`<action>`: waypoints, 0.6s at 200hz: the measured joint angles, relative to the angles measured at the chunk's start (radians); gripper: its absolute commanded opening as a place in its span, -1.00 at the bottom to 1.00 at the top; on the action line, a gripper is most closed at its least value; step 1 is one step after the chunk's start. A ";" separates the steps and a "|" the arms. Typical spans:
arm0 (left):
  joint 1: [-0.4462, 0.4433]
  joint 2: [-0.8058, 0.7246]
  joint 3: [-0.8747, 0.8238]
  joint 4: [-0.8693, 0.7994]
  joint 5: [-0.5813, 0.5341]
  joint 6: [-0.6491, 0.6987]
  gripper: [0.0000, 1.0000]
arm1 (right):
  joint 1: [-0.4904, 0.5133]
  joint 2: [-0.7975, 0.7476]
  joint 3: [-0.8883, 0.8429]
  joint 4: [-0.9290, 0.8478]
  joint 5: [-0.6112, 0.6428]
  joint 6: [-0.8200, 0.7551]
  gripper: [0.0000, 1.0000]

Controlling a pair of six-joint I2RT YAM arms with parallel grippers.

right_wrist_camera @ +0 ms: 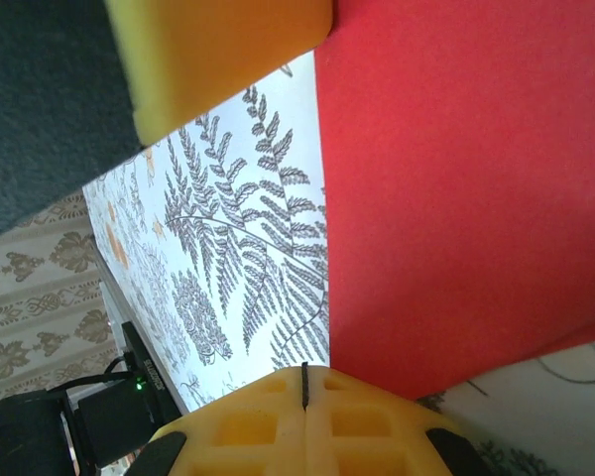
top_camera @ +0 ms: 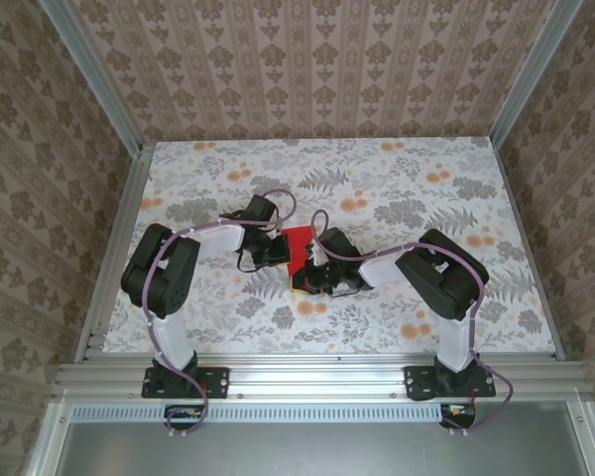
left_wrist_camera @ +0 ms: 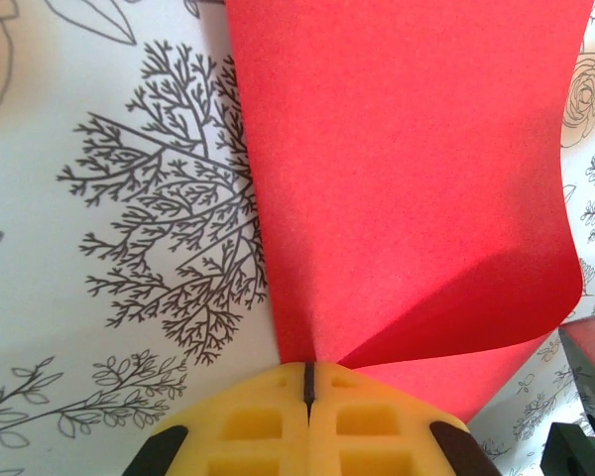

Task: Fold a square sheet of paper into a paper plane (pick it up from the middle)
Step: Third fold the triangle at the center of the table.

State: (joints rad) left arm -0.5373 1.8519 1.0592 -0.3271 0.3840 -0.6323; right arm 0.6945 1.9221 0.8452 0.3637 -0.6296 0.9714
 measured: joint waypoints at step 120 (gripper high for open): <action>0.000 0.001 0.002 -0.002 -0.004 0.000 -1.00 | 0.004 -0.038 0.063 -0.146 0.081 -0.026 -0.82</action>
State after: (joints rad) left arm -0.5373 1.8526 1.0611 -0.3294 0.3798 -0.6323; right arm 0.6987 1.8839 0.9085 0.2180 -0.5488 0.9455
